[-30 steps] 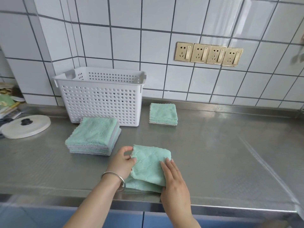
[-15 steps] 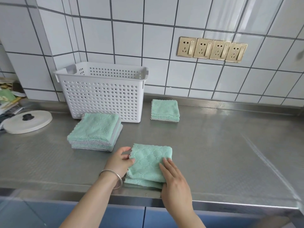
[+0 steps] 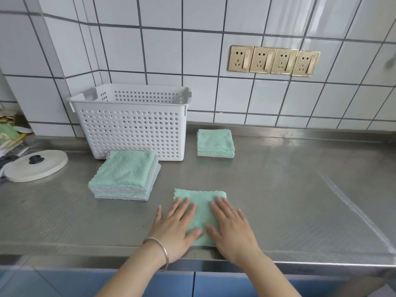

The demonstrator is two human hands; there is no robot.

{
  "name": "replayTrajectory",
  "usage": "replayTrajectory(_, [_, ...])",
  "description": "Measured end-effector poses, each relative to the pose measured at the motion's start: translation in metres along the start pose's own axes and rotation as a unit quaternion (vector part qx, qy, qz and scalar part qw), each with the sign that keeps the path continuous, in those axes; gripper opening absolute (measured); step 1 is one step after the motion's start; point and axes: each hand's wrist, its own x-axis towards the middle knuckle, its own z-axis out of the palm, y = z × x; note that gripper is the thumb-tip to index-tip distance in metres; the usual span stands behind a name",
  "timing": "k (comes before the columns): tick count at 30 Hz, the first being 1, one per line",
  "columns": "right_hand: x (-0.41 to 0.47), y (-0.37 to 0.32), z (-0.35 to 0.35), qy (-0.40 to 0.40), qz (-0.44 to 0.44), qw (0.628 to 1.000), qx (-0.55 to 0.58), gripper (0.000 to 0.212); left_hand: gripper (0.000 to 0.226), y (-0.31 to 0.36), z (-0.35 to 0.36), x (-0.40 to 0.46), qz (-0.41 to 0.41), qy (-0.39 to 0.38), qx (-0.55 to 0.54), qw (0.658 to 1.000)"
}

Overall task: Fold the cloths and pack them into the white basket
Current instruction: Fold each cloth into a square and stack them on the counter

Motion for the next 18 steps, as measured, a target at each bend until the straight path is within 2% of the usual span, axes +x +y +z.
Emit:
replayTrajectory(3, [0.0,-0.002,0.004,-0.033,0.022,0.999,0.0,0.097,0.12,-0.004,0.0,0.003,-0.007,-0.026,-0.012,1.0])
replayTrajectory(5, [0.002,-0.002,-0.002,-0.038,0.028,0.999,0.01,0.092,0.12,-0.002,-0.003,0.003,-0.018,-0.006,-0.034,0.999])
replayTrajectory(6, [0.002,-0.002,-0.006,-0.042,0.026,0.999,0.019,0.083,0.114,-0.001,-0.003,0.001,-0.037,0.019,-0.044,0.998])
replayTrajectory(8, [-0.001,0.001,-0.011,-0.018,0.033,0.995,0.089,0.065,0.098,-0.002,-0.001,-0.003,-0.082,0.139,-0.07,0.984])
replayTrajectory(9, [-0.004,0.003,-0.012,0.018,0.051,0.99,0.132,0.06,0.088,-0.005,-0.002,-0.006,-0.11,0.198,-0.082,0.971])
replayTrajectory(10, [-0.008,0.004,-0.013,0.064,0.085,0.981,0.164,0.056,0.077,-0.008,-0.005,-0.009,-0.144,0.225,-0.088,0.96])
replayTrajectory(12, [-0.014,0.004,-0.017,0.131,0.16,0.957,0.203,0.051,0.055,-0.009,-0.011,-0.014,-0.206,0.195,-0.089,0.955])
replayTrajectory(13, [-0.016,0.002,-0.018,0.132,0.181,0.95,0.216,0.051,0.048,-0.007,-0.013,-0.015,-0.216,0.172,-0.085,0.957])
replayTrajectory(14, [-0.018,-0.001,-0.018,0.118,0.183,0.951,0.22,0.053,0.045,-0.003,-0.014,-0.015,-0.22,0.155,-0.083,0.96])
replayTrajectory(16, [-0.02,-0.006,-0.016,0.087,0.155,0.964,0.196,0.054,0.054,0.003,-0.01,-0.015,-0.216,0.138,-0.085,0.963])
replayTrajectory(18, [-0.02,-0.009,-0.014,0.085,0.14,0.969,0.183,0.054,0.055,0.007,-0.005,-0.012,-0.195,0.172,-0.118,0.958])
